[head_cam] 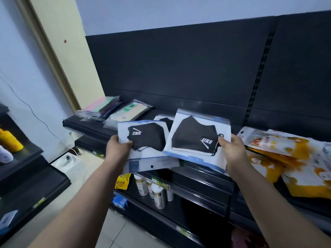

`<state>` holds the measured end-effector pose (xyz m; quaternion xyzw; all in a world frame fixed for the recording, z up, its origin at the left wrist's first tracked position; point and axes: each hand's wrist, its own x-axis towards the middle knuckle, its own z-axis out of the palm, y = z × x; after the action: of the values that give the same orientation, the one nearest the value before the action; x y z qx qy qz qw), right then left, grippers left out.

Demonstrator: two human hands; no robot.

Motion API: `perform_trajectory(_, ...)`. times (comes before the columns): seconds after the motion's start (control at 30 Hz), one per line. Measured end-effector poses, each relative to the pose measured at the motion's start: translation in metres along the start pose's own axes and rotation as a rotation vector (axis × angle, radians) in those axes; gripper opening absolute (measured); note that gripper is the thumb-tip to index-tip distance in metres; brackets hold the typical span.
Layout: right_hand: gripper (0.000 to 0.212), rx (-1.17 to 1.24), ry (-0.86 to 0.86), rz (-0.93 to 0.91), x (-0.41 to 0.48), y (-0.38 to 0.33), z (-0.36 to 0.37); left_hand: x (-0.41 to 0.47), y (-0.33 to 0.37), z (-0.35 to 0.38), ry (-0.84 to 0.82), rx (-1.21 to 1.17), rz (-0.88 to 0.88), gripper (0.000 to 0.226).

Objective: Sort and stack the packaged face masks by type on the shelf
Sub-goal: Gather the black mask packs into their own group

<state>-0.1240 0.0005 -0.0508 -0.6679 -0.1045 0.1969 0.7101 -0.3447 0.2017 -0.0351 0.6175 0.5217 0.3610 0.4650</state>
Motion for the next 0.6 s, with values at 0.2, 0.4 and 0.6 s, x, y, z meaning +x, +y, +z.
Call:
perform_trajectory(0.2,0.016,0.018,0.124,0.009,0.036,-0.018,0.002,0.044,0.017,0.055,-0.156,0.028,0.038,0.021)
perform_trajectory(0.4,0.025,0.013,0.163,-0.025,0.084,-0.02,0.016,0.101,0.04,0.107,-0.208,0.042,0.069,0.018)
perform_trajectory(0.6,0.025,0.019,0.104,-0.025,0.114,-0.023,0.033,0.139,0.032,0.143,-0.206,0.418,0.2,0.056)
